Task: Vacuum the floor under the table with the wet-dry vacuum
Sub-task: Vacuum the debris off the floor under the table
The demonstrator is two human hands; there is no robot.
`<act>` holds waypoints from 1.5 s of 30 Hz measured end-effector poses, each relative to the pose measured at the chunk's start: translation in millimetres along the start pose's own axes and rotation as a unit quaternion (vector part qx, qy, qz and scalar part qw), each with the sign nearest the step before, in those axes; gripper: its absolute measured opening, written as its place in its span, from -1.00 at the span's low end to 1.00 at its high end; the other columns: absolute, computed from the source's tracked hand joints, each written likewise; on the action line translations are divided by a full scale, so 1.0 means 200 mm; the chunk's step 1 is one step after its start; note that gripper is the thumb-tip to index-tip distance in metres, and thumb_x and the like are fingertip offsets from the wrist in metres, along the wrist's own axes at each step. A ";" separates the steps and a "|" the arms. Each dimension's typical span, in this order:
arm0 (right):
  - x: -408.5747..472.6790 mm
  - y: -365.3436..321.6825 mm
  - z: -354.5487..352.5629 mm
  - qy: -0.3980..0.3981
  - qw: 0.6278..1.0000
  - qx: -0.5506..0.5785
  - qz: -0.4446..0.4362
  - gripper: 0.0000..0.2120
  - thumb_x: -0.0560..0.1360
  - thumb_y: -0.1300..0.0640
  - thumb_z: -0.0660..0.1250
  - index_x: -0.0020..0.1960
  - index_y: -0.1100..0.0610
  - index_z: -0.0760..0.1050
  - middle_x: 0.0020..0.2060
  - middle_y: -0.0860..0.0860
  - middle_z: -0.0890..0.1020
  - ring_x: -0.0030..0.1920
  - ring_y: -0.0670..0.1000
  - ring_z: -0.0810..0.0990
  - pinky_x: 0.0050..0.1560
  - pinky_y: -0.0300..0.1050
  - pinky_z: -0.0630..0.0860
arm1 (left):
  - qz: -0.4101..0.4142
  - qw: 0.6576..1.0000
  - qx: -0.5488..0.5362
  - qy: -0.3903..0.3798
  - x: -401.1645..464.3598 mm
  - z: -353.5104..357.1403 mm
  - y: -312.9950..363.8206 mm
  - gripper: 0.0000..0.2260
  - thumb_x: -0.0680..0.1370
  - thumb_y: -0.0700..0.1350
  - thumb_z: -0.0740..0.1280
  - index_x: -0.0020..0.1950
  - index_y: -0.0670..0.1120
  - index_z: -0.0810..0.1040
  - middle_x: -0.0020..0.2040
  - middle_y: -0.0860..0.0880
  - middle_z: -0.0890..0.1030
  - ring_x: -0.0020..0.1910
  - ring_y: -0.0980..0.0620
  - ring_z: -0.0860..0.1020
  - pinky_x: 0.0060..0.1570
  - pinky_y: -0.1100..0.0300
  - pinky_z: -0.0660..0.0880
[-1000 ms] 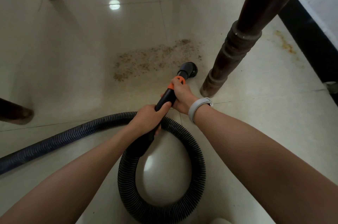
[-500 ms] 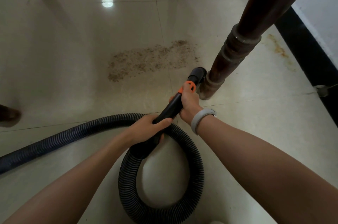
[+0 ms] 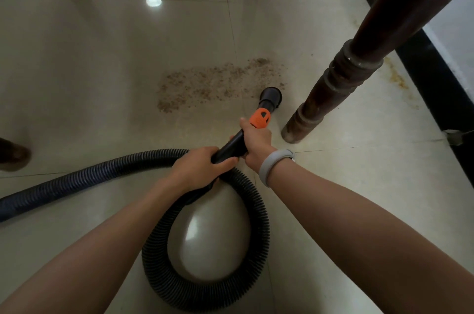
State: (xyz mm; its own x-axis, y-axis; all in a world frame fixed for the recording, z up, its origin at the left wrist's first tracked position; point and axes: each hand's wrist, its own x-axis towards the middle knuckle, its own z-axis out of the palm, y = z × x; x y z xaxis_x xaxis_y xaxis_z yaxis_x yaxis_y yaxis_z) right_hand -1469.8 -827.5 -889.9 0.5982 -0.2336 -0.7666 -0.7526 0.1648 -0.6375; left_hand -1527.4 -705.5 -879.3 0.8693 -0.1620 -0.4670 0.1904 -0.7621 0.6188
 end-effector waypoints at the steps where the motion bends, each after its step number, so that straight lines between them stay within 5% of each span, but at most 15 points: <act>1: -0.01 0.01 0.02 -0.002 1.000 -0.013 -0.001 -0.67 0.53 0.09 0.31 0.18 0.20 0.29 -0.21 0.10 0.53 -0.06 0.16 0.64 0.06 0.14 0.58 | -0.005 1.000 -0.009 0.004 -0.02 0.00 -0.02 -0.65 0.50 0.21 0.27 -0.16 -0.08 0.52 -0.32 -0.03 0.63 -0.37 0.01 0.59 -0.22 0.07 0.53; 5: -0.05 0.08 0.07 -0.029 0.998 -0.054 0.012 -0.61 0.49 0.16 0.32 0.24 0.24 0.28 -0.06 0.13 0.50 -0.02 0.16 0.56 0.02 0.05 0.56 | -0.026 0.993 -0.108 -0.034 -0.15 0.01 -0.15 -0.71 0.50 0.13 0.33 -0.15 -0.11 0.53 -0.38 -0.01 0.58 -0.45 0.06 0.54 -0.32 0.09 0.50; 10: -0.16 0.23 0.13 -0.087 0.994 -0.060 0.026 -0.77 0.48 0.19 0.32 -0.03 0.14 0.26 -0.11 0.12 0.53 -0.07 0.16 0.61 -0.15 -0.01 0.59 | -0.046 0.989 -0.120 -0.070 -0.30 0.01 -0.26 -0.75 0.54 0.07 0.30 -0.20 -0.09 0.51 -0.41 -0.01 0.57 -0.48 0.11 0.53 -0.38 0.22 0.48; 15: -0.25 0.24 0.20 -0.163 0.984 -0.060 0.042 -0.83 0.51 0.25 0.27 -0.17 0.15 0.28 -0.27 0.11 0.51 -0.26 0.11 0.58 -0.06 0.06 0.59 | -0.071 0.986 -0.113 -0.104 -0.40 -0.05 -0.28 -0.69 0.56 0.12 0.22 -0.21 -0.09 0.49 -0.36 -0.03 0.61 -0.41 0.07 0.58 -0.30 0.22 0.51; 21: -0.38 0.26 0.27 -0.245 0.951 -0.181 0.052 -0.90 0.54 0.24 0.25 -0.03 0.20 0.31 -0.26 0.12 0.49 -0.37 0.04 0.53 -0.28 -0.07 0.54 | -0.139 0.959 -0.174 -0.173 -0.50 -0.04 -0.27 -0.63 0.58 0.15 0.15 -0.11 -0.12 0.55 -0.15 -0.10 0.68 -0.16 -0.03 0.66 -0.03 0.09 0.56; 24: -0.40 0.32 0.26 -0.245 0.937 -0.248 0.017 -0.88 0.53 0.25 0.26 -0.10 0.18 0.30 -0.28 0.10 0.48 -0.39 0.06 0.53 -0.38 -0.12 0.54 | -0.141 0.947 -0.211 -0.199 -0.56 0.03 -0.28 -0.68 0.59 0.14 0.13 -0.08 -0.06 0.53 -0.09 -0.06 0.68 -0.09 0.01 0.66 -0.21 0.27 0.53; 27: -0.39 0.33 0.23 -0.215 0.943 -0.254 -0.001 -0.83 0.52 0.26 0.26 0.04 0.23 0.29 -0.24 0.11 0.47 -0.40 0.07 0.53 -0.43 -0.13 0.53 | -0.127 0.944 -0.229 -0.203 -0.55 0.07 -0.29 -0.69 0.58 0.14 0.16 -0.03 -0.06 0.54 -0.09 -0.02 0.66 -0.11 0.07 0.64 -0.18 0.33 0.53; 32: -0.33 0.25 0.15 -0.161 0.948 -0.274 0.001 -0.53 0.52 0.16 0.31 0.33 0.23 0.19 0.14 0.24 0.49 -0.26 0.11 0.57 -0.45 -0.13 0.54 | -0.112 0.966 -0.200 -0.120 -0.51 0.00 -0.37 -0.67 0.53 0.18 0.22 -0.01 -0.06 0.55 -0.12 0.01 0.64 -0.13 0.10 0.60 -0.07 0.23 0.50; 36: -0.32 0.24 0.12 -0.160 0.956 -0.244 0.007 -0.56 0.51 0.20 0.31 0.31 0.23 0.23 0.04 0.20 0.47 -0.27 0.10 0.56 -0.36 -0.12 0.58 | -0.101 0.962 -0.235 -0.097 -0.53 -0.04 -0.39 -0.71 0.57 0.12 0.18 0.08 -0.05 0.53 0.01 -0.02 0.62 -0.01 0.05 0.60 0.02 0.22 0.50; 40: -0.32 0.24 0.12 -0.158 0.963 -0.218 -0.001 -0.63 0.48 0.24 0.32 0.23 0.21 0.27 -0.01 0.19 0.44 -0.32 0.08 0.56 -0.50 -0.20 0.55 | -0.097 0.951 -0.261 -0.131 -0.57 0.02 -0.36 -0.71 0.58 0.11 0.17 0.09 -0.05 0.53 0.02 -0.03 0.62 0.01 0.06 0.60 0.05 0.21 0.51; 45: -0.37 0.23 0.08 -0.170 0.955 -0.242 0.008 -0.65 0.51 0.22 0.32 0.22 0.22 0.26 0.00 0.19 0.46 -0.34 0.06 0.54 -0.43 -0.16 0.57 | -0.065 0.993 0.011 0.095 -0.50 0.04 -0.47 -0.73 0.58 0.02 0.23 0.19 -0.09 0.51 0.13 -0.05 0.53 0.15 -0.03 0.49 0.08 0.16 0.39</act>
State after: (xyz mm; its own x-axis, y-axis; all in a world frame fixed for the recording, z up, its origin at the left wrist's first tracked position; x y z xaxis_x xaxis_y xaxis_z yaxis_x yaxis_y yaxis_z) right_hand -1544.2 -786.7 -864.1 0.5776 0.1042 -0.8096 -0.7527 -0.3159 -0.5776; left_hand -1635.6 -622.8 -895.6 0.9091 0.0583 -0.4125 0.2979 -0.7831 0.5458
